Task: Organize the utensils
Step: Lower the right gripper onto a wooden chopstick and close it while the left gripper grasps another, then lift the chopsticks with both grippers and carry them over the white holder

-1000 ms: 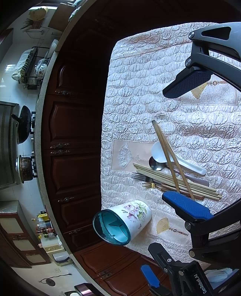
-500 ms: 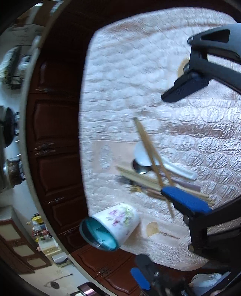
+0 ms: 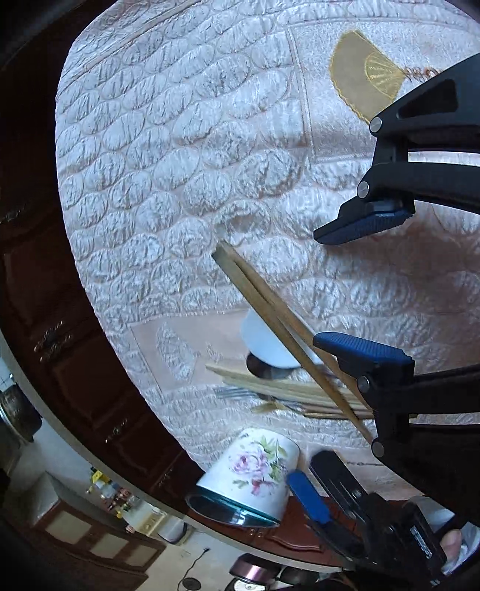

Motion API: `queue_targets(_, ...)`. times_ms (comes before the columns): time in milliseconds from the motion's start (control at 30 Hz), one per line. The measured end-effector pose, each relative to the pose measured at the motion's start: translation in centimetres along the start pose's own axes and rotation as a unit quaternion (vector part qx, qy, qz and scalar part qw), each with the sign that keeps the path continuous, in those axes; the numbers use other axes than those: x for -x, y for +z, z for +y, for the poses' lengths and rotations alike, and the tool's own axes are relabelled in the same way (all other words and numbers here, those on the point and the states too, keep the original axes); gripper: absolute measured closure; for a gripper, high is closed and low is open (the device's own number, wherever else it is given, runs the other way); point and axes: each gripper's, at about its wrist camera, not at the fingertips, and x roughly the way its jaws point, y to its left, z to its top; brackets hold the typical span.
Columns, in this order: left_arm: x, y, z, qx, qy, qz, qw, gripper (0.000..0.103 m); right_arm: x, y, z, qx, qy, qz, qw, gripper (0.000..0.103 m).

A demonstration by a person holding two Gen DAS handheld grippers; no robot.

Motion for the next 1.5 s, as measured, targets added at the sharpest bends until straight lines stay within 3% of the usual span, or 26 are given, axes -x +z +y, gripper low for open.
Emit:
queue_targets(200,-5.4,3.3,-3.6,-0.061,-0.031,0.045,0.9966,0.046,1.3,0.2,-2.4,-0.008,-0.012,0.000,1.000,0.054)
queue_targets(433,-9.3,5.2,-6.4,-0.089,-0.072,0.088,0.9895,0.053,2.9,0.0,-5.3,-0.021,-0.018,-0.007,1.000,0.054)
queue_targets(500,-10.0,5.4,-7.1,-0.102,-0.072,0.093,0.9878,0.060,3.0,0.2,-5.6,-0.024,-0.016,-0.009,1.000,0.054)
queue_targets(567,-10.4,5.5,-7.7,-0.109,-0.073,0.099,0.9864,0.084,3.1,0.4,-5.7,-0.022,-0.013,-0.009,1.000,0.054)
queue_targets(700,-10.9,5.9,-7.7,-0.098,-0.077,0.101,0.9871,0.096,2.6,1.1,-5.1,-0.011,-0.007,-0.005,1.000,0.054)
queue_targets(867,-10.2,6.1,-5.5,-0.072,-0.067,0.089,0.9912,0.097,0.8,2.8,-3.3,0.003,0.000,-0.003,1.000,0.054)
queue_targets(1167,-9.1,6.3,-1.8,-0.020,-0.060,0.080,0.9948,0.097,-2.9,5.8,-2.0,-0.011,-0.002,0.010,1.000,0.066)
queue_targets(1233,-8.8,6.4,-1.0,-0.007,-0.064,0.079,0.9948,0.097,-3.4,6.3,-1.8,-0.007,-0.009,0.008,1.000,0.078)
queue_targets(1300,-8.4,6.6,-0.6,0.005,-0.068,0.076,0.9948,0.097,-3.7,6.8,-1.4,0.005,-0.013,0.006,1.000,0.083)
queue_targets(1400,-7.4,6.5,-0.9,0.008,-0.075,0.072,0.9945,0.097,-3.6,6.9,-1.2,0.009,-0.002,0.007,1.000,0.090)
queue_targets(1500,-5.7,6.1,-1.2,0.008,-0.085,0.059,0.9946,0.097,-2.7,6.4,-1.4,0.007,0.013,0.002,1.000,0.090)
